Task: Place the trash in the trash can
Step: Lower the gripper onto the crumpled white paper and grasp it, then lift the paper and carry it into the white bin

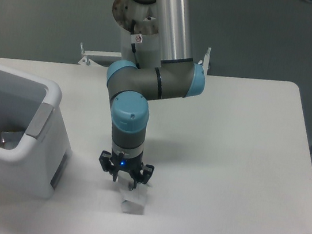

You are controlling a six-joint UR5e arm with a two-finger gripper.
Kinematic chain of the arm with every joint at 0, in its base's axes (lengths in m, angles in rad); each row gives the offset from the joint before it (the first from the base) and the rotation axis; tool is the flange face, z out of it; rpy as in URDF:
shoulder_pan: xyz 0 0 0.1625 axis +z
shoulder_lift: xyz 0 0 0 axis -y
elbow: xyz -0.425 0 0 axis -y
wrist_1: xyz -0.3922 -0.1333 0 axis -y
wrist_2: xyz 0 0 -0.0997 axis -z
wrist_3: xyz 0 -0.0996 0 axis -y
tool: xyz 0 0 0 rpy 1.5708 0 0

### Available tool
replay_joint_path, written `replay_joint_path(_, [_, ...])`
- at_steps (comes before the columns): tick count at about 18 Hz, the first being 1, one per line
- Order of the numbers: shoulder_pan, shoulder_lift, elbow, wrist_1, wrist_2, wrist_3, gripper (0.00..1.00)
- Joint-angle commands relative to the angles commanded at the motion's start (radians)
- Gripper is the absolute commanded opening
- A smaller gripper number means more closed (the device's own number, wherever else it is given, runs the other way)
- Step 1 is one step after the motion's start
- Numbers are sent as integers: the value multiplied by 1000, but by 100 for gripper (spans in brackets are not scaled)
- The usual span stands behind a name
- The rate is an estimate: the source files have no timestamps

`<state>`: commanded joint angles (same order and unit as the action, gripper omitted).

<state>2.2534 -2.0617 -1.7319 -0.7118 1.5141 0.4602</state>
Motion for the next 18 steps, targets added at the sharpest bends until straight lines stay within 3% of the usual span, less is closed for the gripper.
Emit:
replay_joint_path(9, [58,71,28,0,-96,0,0])
replay_joint_path(18, [136,124,117,0,-282,-31,0])
